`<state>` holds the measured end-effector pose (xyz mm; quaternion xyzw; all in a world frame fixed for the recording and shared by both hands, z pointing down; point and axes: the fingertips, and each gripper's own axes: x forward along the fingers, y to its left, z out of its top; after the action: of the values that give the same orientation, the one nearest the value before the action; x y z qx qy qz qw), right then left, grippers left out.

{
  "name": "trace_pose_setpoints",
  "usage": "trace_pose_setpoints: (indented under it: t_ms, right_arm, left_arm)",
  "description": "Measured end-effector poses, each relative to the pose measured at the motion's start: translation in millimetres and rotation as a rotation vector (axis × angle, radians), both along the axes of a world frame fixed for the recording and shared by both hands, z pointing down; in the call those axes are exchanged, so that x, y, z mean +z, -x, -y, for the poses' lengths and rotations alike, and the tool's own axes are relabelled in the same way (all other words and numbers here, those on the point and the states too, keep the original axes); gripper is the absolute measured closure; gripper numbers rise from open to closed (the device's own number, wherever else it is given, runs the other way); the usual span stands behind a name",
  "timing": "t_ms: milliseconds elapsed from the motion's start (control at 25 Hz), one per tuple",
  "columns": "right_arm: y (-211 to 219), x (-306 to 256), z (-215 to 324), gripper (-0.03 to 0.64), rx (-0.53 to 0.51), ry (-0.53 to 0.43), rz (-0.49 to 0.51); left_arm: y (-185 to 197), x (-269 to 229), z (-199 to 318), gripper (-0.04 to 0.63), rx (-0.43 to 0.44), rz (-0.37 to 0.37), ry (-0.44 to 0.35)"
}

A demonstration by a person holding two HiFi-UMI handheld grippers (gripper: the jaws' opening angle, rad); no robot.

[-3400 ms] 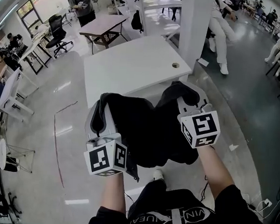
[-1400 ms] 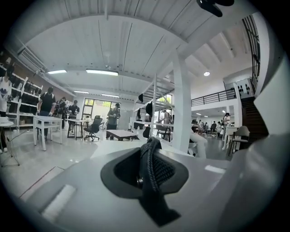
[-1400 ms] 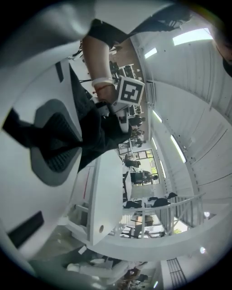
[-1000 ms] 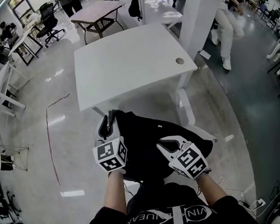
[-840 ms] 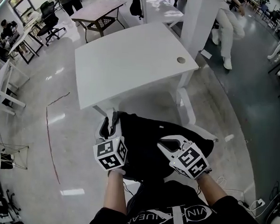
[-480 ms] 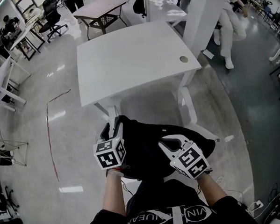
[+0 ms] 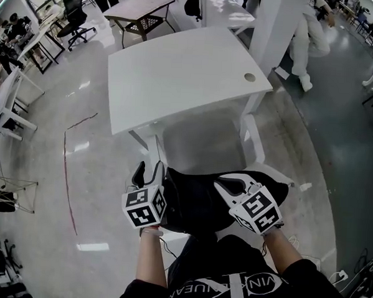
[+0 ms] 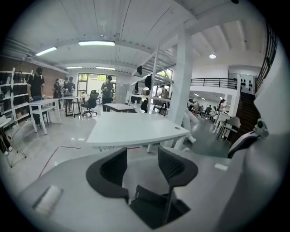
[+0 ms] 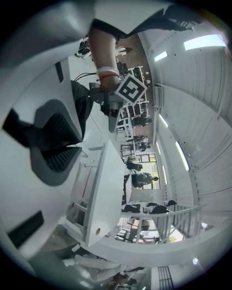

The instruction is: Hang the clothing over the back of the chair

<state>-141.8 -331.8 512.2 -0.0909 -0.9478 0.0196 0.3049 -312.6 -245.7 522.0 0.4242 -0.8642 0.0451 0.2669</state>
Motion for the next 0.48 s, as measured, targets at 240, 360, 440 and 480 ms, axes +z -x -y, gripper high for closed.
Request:
trace_pose_setpoints:
  t_ms: [240, 360, 440, 480]
  right_arm:
    - [-8, -26, 14, 0.592, 0.054, 0.006, 0.104]
    - [-17, -41, 24, 0.595, 0.081, -0.004, 0.161]
    - [-24, -48, 29, 0.595, 0.098, -0.014, 0.191]
    - [-28, -51, 31, 0.597, 0.105, -0.019, 0.206]
  left_arm:
    - [-7, -40, -13, 0.517, -0.039, 0.110, -0.090]
    - [-19, -57, -21, 0.583, -0.044, 0.156, -0.126]
    - [-29, -65, -26, 0.586, -0.046, 0.175, -0.154]
    - [-35, -68, -29, 0.586, -0.050, 0.182, -0.165]
